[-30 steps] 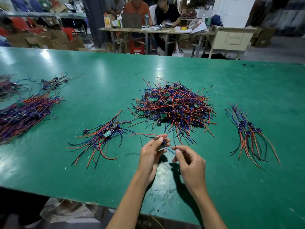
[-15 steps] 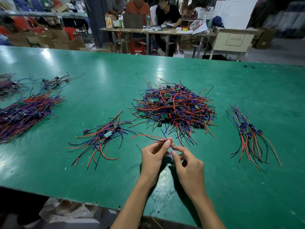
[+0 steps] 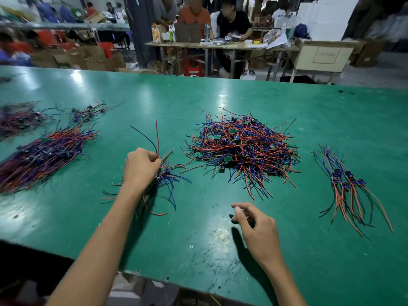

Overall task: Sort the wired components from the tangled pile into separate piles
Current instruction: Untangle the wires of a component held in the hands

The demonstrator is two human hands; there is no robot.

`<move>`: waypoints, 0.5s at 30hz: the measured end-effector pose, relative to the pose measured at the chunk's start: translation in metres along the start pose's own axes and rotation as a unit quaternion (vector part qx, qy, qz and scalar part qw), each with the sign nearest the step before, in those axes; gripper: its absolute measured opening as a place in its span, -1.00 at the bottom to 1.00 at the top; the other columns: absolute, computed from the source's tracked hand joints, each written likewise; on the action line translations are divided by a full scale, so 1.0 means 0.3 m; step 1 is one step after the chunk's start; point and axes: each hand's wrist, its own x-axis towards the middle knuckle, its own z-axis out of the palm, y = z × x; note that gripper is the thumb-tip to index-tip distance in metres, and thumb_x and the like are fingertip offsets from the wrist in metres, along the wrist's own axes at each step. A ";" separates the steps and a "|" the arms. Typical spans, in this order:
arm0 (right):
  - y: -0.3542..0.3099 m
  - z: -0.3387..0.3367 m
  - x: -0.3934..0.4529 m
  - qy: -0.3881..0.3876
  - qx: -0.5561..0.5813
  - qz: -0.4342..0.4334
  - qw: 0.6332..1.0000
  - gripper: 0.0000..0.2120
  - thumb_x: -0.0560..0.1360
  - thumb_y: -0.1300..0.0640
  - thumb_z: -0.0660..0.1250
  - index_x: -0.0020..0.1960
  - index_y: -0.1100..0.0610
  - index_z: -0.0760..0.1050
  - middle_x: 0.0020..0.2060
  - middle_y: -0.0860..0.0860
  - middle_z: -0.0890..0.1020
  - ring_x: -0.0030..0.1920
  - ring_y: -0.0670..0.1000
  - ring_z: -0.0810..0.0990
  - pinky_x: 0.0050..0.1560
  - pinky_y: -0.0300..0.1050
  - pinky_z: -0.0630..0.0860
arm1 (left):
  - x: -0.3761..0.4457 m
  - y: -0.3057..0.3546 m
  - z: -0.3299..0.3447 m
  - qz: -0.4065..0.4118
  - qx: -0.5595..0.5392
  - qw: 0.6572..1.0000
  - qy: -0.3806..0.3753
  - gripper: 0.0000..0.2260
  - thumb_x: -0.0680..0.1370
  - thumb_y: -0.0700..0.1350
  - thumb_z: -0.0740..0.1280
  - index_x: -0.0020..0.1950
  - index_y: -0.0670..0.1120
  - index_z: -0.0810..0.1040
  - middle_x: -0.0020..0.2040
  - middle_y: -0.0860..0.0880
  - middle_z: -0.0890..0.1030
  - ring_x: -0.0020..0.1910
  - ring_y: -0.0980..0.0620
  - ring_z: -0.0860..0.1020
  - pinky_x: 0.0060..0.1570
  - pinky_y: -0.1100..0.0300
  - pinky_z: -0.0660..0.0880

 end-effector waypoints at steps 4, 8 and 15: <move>0.005 -0.001 0.004 -0.007 0.006 0.013 1.000 -0.87 0.60 -0.02 0.35 -0.07 -0.23 0.60 -0.28 -0.32 0.68 -0.20 -0.26 0.67 -0.17 -0.14 0.49 | 0.014 -0.060 0.017 -0.027 0.185 0.981 -0.057 -0.70 0.49 -0.05 0.48 0.20 -0.07 0.68 0.15 -0.20 0.65 0.18 -0.22 0.59 0.13 0.00 0.51; 0.013 0.003 0.011 -0.006 0.010 0.021 1.000 -0.86 0.59 0.00 0.37 -0.08 -0.24 0.61 -0.29 -0.29 0.69 -0.22 -0.24 0.67 -0.19 -0.16 0.46 | -0.035 -0.016 0.093 0.065 0.214 0.974 0.039 -0.69 0.48 -0.04 0.47 0.20 -0.08 0.63 0.18 -0.18 0.53 0.22 -0.19 0.43 0.12 -0.03 0.38; 0.020 0.003 0.021 -0.012 -0.007 0.029 0.999 -0.82 0.58 0.03 0.37 -0.06 -0.27 0.61 -0.28 -0.27 0.69 -0.30 -0.21 0.62 -0.27 -0.20 0.41 | -0.042 0.153 0.306 0.216 0.161 0.959 -0.088 -0.71 0.63 0.01 0.28 0.30 -0.06 0.58 0.21 -0.08 0.57 0.26 -0.09 0.45 0.22 0.01 0.37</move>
